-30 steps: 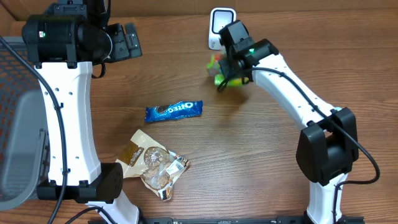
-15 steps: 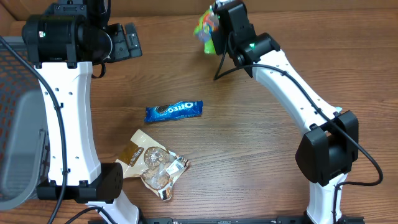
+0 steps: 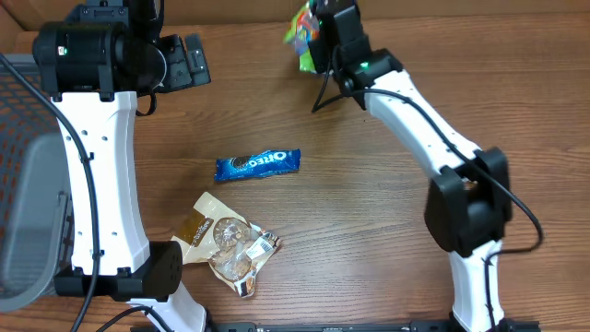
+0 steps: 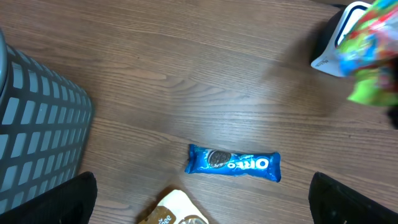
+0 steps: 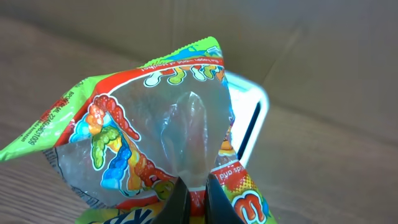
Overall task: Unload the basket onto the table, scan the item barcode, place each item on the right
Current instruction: 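Hold the Haribo bag barcode in front of the white scanner, then carry the Haribo bag right and release it beside the wipes, then move the right gripper to the blue Oreo pack and grasp it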
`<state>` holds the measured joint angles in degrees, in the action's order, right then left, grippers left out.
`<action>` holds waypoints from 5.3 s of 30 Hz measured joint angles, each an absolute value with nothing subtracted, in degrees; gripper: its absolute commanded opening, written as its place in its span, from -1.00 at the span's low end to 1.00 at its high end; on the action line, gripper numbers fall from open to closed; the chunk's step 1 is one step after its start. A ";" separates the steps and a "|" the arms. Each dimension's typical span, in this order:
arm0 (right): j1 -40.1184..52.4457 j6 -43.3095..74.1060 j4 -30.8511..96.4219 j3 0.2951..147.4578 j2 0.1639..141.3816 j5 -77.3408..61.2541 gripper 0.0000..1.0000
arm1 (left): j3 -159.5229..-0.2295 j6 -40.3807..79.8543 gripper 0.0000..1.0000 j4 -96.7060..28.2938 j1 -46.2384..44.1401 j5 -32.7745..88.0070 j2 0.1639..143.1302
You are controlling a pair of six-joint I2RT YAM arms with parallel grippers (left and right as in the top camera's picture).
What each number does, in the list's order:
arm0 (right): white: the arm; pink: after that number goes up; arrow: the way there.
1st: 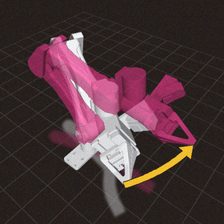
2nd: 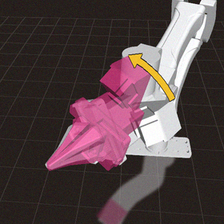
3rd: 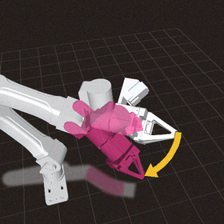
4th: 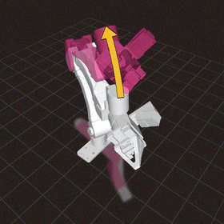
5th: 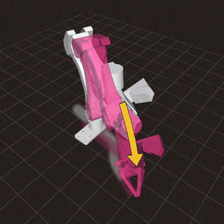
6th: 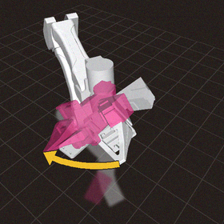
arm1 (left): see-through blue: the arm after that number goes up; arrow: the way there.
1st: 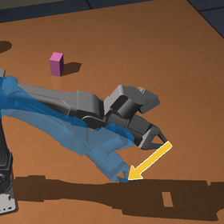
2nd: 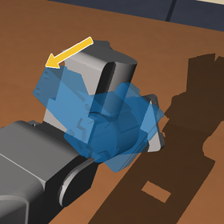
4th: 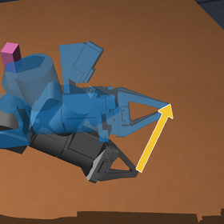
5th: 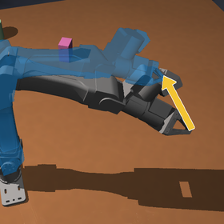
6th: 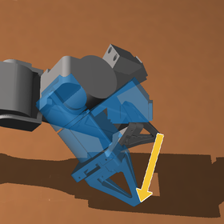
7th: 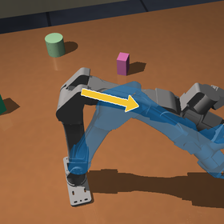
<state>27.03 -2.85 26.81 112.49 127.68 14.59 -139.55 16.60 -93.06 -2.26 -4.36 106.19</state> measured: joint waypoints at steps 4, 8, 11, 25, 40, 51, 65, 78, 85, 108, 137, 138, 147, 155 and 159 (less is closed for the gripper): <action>27.03 -2.98 26.15 112.49 131.11 14.55 -0.92 | -139.55 16.60 0.99 -93.06 -2.26 -4.38 106.19; 27.03 -3.01 24.99 112.49 131.74 14.57 -0.93 | -139.55 16.60 1.00 -93.06 -2.26 -4.36 106.19; 27.03 -2.98 24.14 112.49 131.74 14.59 -0.93 | -139.55 16.60 0.99 -93.06 -2.26 -4.36 106.19; 27.03 -3.03 24.21 112.49 131.74 15.03 -0.93 | -139.55 16.60 1.00 -93.06 -2.26 -4.36 106.19; 27.05 -3.01 32.42 112.49 130.69 14.98 -0.93 | -139.55 16.60 0.99 -93.06 -2.26 -4.36 106.19; 27.24 0.49 61.06 112.66 116.99 1.13 -0.93 | -139.55 16.60 0.99 -93.08 -2.26 -4.38 106.19; 17.65 14.17 86.41 112.90 109.03 2.15 -0.92 | -139.55 16.60 1.00 -93.06 -2.26 -4.38 106.19; -7.31 25.96 74.78 95.20 109.03 9.65 -0.67 | -139.55 16.60 1.00 -93.06 -2.26 -4.36 106.19; -11.44 26.85 70.37 89.97 109.03 9.63 0.48 | -139.55 16.60 0.99 -93.08 -2.26 -4.38 106.19; 13.52 14.76 59.77 107.31 109.93 -15.88 0.43 | -139.55 16.60 0.99 -93.06 -2.26 -4.38 106.19; 34.39 28.47 52.01 102.56 128.57 -17.32 -0.13 | -139.55 16.60 0.99 -93.06 -2.26 -4.38 106.19; 34.57 28.77 52.16 102.56 128.88 -17.26 -0.13 | -139.55 16.60 0.99 -93.08 -2.26 -4.38 106.19; 37.30 30.61 50.74 100.88 129.12 -15.42 -0.31 | -139.55 16.60 1.00 -93.06 -2.26 -4.36 106.19; 37.47 31.57 49.95 99.18 129.01 -15.25 -0.92 | -139.55 16.60 0.99 -93.06 -2.26 -4.38 106.19; 37.01 30.96 55.48 99.61 128.68 -15.53 -0.92 | -139.55 16.60 0.99 -93.06 -2.26 -4.38 106.19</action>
<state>37.01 30.96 55.48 99.61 128.68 -15.53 -139.55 16.60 -93.06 -2.26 -4.38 106.19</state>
